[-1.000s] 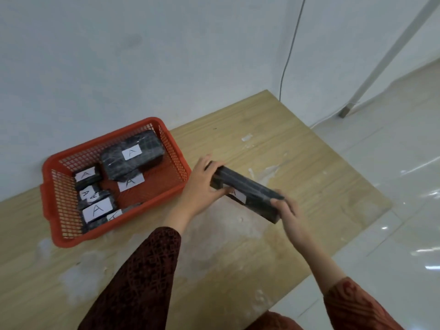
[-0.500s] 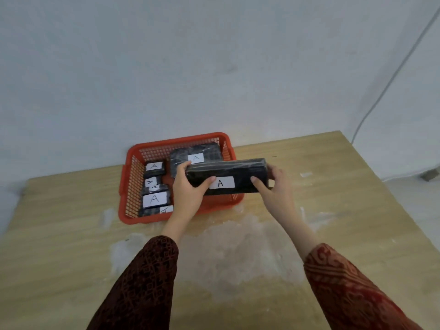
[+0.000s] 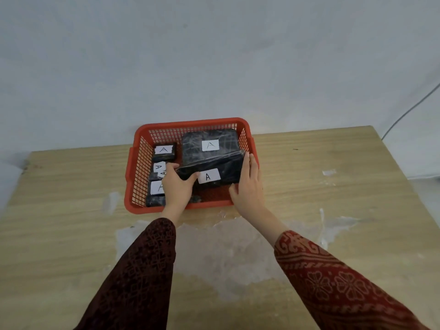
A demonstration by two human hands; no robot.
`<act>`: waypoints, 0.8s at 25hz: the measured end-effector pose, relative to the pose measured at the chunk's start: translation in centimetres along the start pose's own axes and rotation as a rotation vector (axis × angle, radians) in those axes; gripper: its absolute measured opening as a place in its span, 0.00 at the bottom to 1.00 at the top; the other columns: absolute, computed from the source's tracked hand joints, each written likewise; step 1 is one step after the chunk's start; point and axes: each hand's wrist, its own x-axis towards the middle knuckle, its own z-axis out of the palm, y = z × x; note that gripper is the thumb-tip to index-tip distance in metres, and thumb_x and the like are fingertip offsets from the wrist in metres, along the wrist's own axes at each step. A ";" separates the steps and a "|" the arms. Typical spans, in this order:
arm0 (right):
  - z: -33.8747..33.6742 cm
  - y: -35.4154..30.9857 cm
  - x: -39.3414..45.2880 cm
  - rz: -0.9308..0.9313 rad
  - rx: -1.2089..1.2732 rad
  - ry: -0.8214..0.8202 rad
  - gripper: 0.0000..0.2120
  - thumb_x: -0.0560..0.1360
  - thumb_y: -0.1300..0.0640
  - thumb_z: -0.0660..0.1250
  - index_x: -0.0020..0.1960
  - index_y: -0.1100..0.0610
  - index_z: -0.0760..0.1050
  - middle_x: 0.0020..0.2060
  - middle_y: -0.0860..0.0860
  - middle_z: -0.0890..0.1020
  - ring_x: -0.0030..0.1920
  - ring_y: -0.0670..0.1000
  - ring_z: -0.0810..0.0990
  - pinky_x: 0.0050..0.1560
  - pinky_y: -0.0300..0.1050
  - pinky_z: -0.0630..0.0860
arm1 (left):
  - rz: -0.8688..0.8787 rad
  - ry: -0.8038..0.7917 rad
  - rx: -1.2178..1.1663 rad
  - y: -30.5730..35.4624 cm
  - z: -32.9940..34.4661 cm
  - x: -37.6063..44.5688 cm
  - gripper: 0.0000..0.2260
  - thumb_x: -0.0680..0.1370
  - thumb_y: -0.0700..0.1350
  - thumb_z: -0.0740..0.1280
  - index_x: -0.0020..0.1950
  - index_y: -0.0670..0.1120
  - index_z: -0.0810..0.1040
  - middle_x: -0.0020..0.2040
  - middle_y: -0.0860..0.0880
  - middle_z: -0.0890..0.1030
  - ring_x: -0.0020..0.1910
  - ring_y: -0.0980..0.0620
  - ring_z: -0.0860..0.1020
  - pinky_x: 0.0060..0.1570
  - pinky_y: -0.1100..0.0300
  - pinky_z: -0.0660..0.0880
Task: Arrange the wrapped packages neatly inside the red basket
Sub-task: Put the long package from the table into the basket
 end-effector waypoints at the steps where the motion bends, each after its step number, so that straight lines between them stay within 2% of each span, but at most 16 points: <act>1: 0.3 0.1 -0.2 -0.002 -0.025 0.016 0.38 0.75 0.62 0.62 0.77 0.64 0.44 0.76 0.61 0.56 0.74 0.60 0.57 0.74 0.56 0.60 | 0.025 0.009 0.016 -0.1 0.1 -0.2 0.24 0.70 0.51 0.75 0.59 0.43 0.70 0.54 0.43 0.79 0.54 0.46 0.77 0.50 0.57 0.73; 3: 0.6 0.2 -0.6 -0.014 -0.068 0.018 0.37 0.75 0.61 0.61 0.77 0.63 0.44 0.76 0.60 0.56 0.75 0.60 0.56 0.75 0.56 0.58 | 0.065 0.017 0.055 -0.5 0.2 -0.6 0.23 0.71 0.52 0.73 0.59 0.43 0.70 0.55 0.44 0.78 0.55 0.47 0.76 0.50 0.59 0.71; 5: 0.7 0.4 -0.8 -0.042 -0.105 0.013 0.34 0.76 0.61 0.60 0.77 0.61 0.47 0.76 0.61 0.56 0.75 0.61 0.54 0.76 0.57 0.57 | 0.074 0.005 0.107 -0.6 0.4 -0.7 0.24 0.72 0.54 0.71 0.62 0.43 0.69 0.58 0.43 0.77 0.57 0.46 0.74 0.53 0.56 0.72; 8: 0.7 0.6 -0.7 -0.094 -0.139 0.003 0.27 0.77 0.63 0.58 0.75 0.59 0.59 0.76 0.63 0.54 0.74 0.63 0.58 0.74 0.58 0.60 | 0.056 -0.020 0.160 -0.5 0.6 -0.5 0.26 0.73 0.54 0.69 0.64 0.42 0.68 0.61 0.41 0.75 0.59 0.44 0.74 0.56 0.52 0.74; 10: 0.7 0.9 -0.6 -0.116 -0.169 0.012 0.24 0.77 0.62 0.59 0.73 0.59 0.64 0.76 0.63 0.54 0.73 0.64 0.60 0.72 0.58 0.62 | 0.063 -0.017 0.176 -0.5 0.8 -0.6 0.26 0.73 0.54 0.69 0.65 0.42 0.67 0.62 0.40 0.74 0.59 0.43 0.74 0.54 0.54 0.72; 14: 0.8 0.9 -0.8 -0.099 -0.198 0.042 0.19 0.76 0.61 0.62 0.67 0.59 0.70 0.73 0.65 0.61 0.69 0.65 0.65 0.68 0.60 0.68 | 0.079 -0.027 0.201 -0.4 0.9 -0.7 0.24 0.74 0.52 0.67 0.65 0.42 0.66 0.62 0.40 0.73 0.58 0.44 0.73 0.50 0.57 0.69; 17: 0.7 0.8 -0.8 -0.084 -0.267 0.053 0.16 0.75 0.59 0.62 0.63 0.57 0.72 0.71 0.65 0.64 0.68 0.65 0.67 0.66 0.59 0.69 | 0.077 -0.042 0.204 -0.4 0.9 -0.6 0.23 0.74 0.50 0.67 0.64 0.43 0.67 0.61 0.41 0.73 0.57 0.44 0.73 0.50 0.57 0.69; 20: 0.2 0.6 -0.4 -0.073 -0.462 -0.048 0.17 0.77 0.52 0.60 0.64 0.56 0.70 0.70 0.64 0.66 0.67 0.62 0.66 0.64 0.57 0.66 | 0.083 -0.059 0.239 -0.5 0.8 -0.5 0.25 0.74 0.49 0.69 0.67 0.42 0.67 0.63 0.40 0.72 0.60 0.42 0.72 0.55 0.55 0.70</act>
